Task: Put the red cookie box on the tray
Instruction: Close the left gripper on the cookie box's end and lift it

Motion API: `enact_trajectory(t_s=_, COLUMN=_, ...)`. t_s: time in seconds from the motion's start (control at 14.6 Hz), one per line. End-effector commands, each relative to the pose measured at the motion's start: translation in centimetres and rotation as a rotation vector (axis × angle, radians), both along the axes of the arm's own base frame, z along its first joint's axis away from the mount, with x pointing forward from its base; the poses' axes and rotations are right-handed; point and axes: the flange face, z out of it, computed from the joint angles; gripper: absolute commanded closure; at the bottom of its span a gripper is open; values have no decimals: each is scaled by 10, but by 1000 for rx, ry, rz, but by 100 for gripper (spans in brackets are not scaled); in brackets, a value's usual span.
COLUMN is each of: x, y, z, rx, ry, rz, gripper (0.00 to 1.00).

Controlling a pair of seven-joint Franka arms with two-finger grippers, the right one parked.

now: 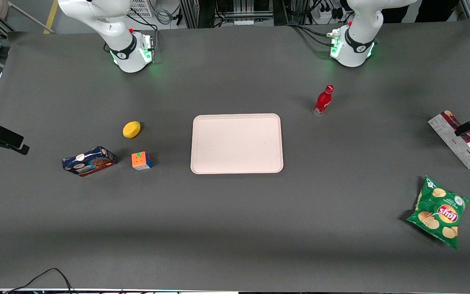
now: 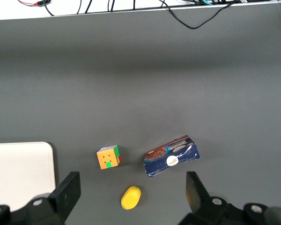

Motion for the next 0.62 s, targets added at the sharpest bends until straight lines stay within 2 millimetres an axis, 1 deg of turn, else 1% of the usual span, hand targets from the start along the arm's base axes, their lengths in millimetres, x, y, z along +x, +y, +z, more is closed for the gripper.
enact_trajectory(t_s=0.0, x=0, y=9, z=-23, rx=16, ry=-10, rz=-33, gripper=0)
enact_trajectory(t_s=0.14, x=0, y=10, z=-29, rx=8, ry=-11, rz=-14, gripper=0)
enact_trajectory(t_s=0.21, x=-1, y=10, z=-35, rx=1, ry=-5, rz=-6, gripper=0)
enact_trajectory(t_s=0.34, x=-5, y=16, z=-44, rx=-2, ry=-5, rz=-17, gripper=0)
enact_trajectory(t_s=0.55, x=-5, y=22, z=-62, rx=-20, ry=-29, rz=-38, gripper=0)
